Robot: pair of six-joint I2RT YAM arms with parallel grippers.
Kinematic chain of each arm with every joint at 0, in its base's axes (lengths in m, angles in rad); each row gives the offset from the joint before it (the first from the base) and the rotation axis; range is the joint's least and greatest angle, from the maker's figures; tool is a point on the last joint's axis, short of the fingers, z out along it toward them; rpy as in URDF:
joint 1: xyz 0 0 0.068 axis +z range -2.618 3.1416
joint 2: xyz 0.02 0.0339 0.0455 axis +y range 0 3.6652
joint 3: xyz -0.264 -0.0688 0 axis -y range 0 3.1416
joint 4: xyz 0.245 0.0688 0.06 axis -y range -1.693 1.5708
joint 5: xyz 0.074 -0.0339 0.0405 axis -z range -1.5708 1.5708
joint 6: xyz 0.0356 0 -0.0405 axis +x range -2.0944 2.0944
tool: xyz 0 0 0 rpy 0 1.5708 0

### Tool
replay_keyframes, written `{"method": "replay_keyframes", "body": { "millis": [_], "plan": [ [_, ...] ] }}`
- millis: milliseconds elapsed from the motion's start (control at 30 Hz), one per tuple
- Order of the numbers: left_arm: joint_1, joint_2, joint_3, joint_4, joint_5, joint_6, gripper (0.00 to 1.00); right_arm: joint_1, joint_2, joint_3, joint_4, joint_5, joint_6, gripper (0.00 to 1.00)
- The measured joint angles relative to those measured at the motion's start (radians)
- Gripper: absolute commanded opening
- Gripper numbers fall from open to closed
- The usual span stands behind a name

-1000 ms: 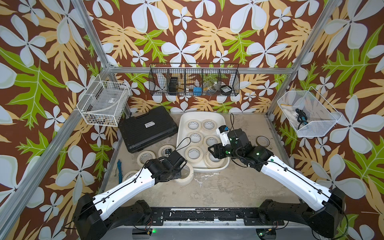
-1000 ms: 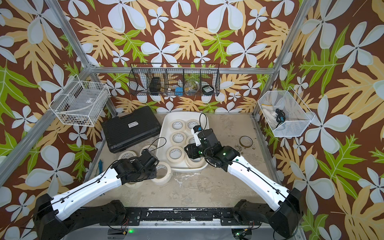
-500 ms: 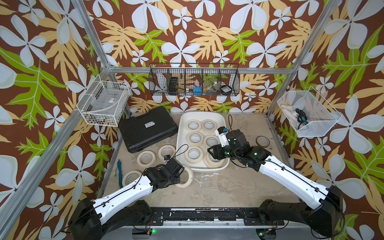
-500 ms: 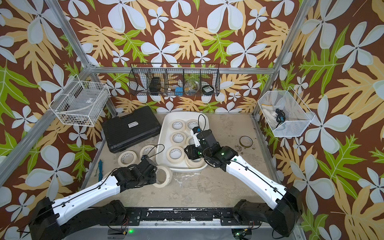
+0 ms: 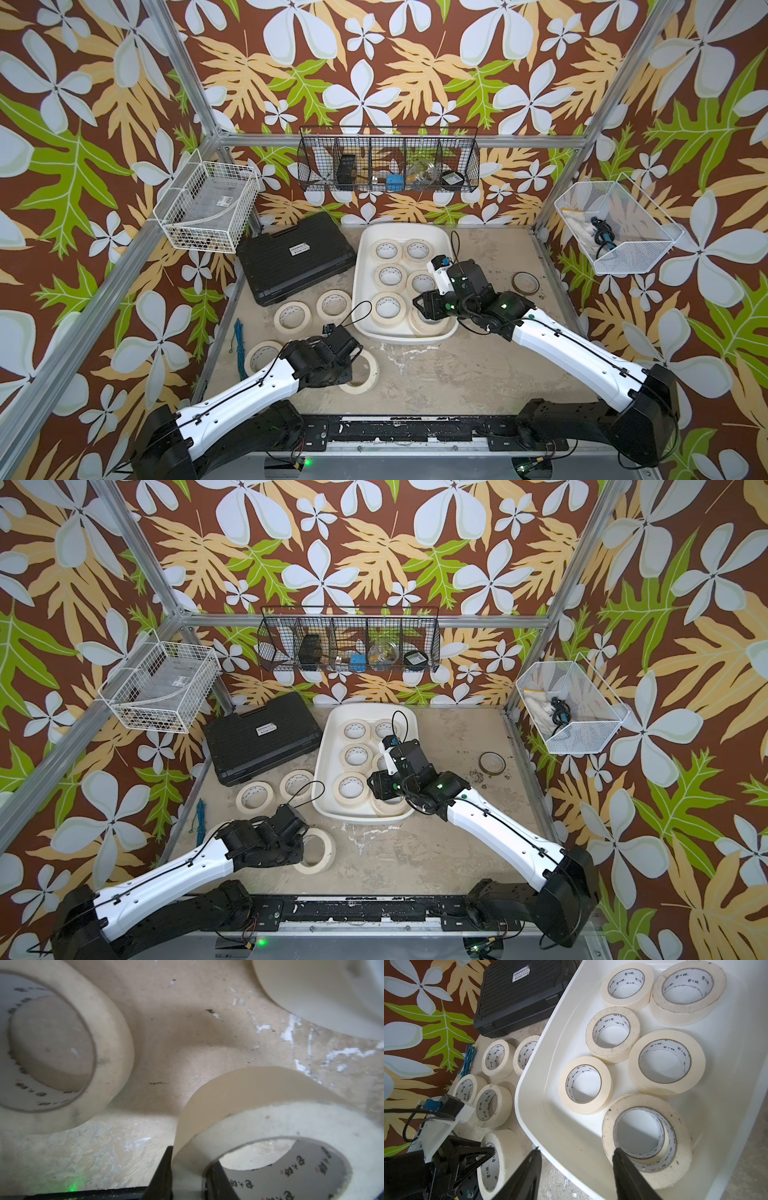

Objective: Take out the art tape in the storage box
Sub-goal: Place the art tape at the center of the board.

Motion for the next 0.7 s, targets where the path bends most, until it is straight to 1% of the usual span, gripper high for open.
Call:
{"method": "replay_keyframes", "body": {
  "millis": [200, 433, 700],
  "plan": [
    [0.0, 0.114, 0.025, -0.01, -0.072, -0.079, 0.0, 0.0, 0.003, 0.0, 0.004, -0.013, 0.007, 0.58],
    [0.0, 0.227, 0.065, 0.042, -0.128, -0.085, 0.0, 0.0, 0.001, -0.01, 0.004, -0.013, 0.009, 0.58],
    [0.006, 0.314, 0.077, 0.08, -0.167, -0.081, 0.0, 0.0, 0.001, -0.016, 0.005, -0.011, 0.009, 0.58]
  ]
}}
